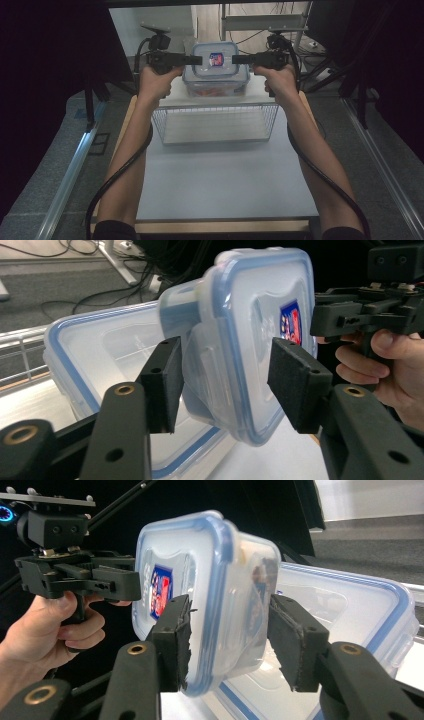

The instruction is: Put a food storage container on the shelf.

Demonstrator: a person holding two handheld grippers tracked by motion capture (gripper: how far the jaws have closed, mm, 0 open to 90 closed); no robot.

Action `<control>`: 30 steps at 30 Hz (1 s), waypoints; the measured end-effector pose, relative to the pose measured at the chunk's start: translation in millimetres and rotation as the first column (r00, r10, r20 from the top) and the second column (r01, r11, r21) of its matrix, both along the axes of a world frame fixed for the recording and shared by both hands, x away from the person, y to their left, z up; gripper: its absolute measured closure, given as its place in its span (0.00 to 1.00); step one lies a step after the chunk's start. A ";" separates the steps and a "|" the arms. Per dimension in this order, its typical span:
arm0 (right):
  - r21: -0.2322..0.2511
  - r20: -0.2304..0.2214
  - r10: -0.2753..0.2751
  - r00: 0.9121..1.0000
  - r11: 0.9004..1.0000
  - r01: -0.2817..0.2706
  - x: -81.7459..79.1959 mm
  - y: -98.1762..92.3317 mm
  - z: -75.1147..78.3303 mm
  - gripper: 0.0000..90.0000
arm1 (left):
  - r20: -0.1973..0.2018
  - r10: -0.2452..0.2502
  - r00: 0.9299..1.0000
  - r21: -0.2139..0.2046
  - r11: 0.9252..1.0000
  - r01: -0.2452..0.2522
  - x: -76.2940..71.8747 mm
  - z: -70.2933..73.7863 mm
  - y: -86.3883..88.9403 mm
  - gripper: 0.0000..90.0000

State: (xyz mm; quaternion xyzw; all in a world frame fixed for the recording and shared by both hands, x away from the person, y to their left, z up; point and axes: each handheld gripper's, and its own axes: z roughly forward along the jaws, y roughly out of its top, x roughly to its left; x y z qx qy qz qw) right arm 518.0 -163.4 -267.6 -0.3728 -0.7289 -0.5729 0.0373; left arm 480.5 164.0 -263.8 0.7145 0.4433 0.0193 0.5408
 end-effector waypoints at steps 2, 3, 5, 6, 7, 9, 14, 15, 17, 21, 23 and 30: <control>-0.009 0.005 -0.011 1.000 1.000 0.011 1.0 0.6 -1.3 0.55 | -0.002 0.008 1.000 0.000 1.000 -0.008 1.3 -0.3 -0.8 0.52; -0.006 -0.003 -0.013 1.000 1.000 0.013 1.5 0.8 -1.9 0.55 | 0.001 0.011 1.000 0.004 1.000 -0.011 1.7 -0.3 -0.8 0.51; -0.008 -0.004 -0.014 1.000 1.000 0.014 1.9 1.6 -2.7 0.52 | -0.004 0.023 1.000 0.013 1.000 -0.023 3.1 -0.6 -0.2 0.51; -0.010 -0.003 -0.028 1.000 1.000 0.028 2.0 1.8 -2.9 0.52 | -0.006 0.024 1.000 0.019 1.000 -0.024 4.0 -0.8 0.4 0.53; -0.004 -0.006 -0.028 1.000 1.000 0.028 2.6 1.0 -3.3 0.53 | -0.004 0.028 1.000 0.011 1.000 -0.028 4.5 -1.0 1.1 0.53; 0.013 -0.009 -0.019 1.000 1.000 0.019 3.3 -1.1 -3.8 0.55 | -0.001 0.033 0.999 0.013 0.999 -0.033 5.1 -1.3 1.7 0.53; -0.002 0.014 -0.027 1.000 1.000 0.027 0.4 -3.0 -2.8 0.51 | 0.053 0.049 0.997 0.023 0.998 -0.050 -1.9 0.1 4.6 0.44; -0.006 0.021 -0.031 0.999 1.000 0.031 -0.9 -4.0 -2.0 0.50 | 0.076 0.053 0.996 0.027 0.998 -0.055 -5.1 1.1 6.2 0.42; -0.011 0.048 -0.036 0.998 0.999 0.037 -3.8 -6.5 -0.5 0.50 | 0.118 0.053 0.992 0.037 0.998 -0.058 -12.7 2.7 9.1 0.42; -0.056 0.117 -0.030 0.993 0.998 0.037 -13.9 -9.9 2.8 0.53 | 0.193 0.034 0.981 0.100 0.993 -0.054 -32.6 0.5 9.5 0.48; -0.088 0.148 -0.033 0.988 0.995 0.046 -20.2 -10.7 3.9 0.56 | 0.218 0.025 0.976 0.126 0.991 -0.053 -42.2 -2.8 8.2 0.54; -0.173 0.237 -0.034 0.971 0.982 0.077 -38.8 -9.5 -1.9 0.75 | 0.258 -0.027 0.966 0.149 0.989 -0.013 -59.9 -21.7 1.2 0.81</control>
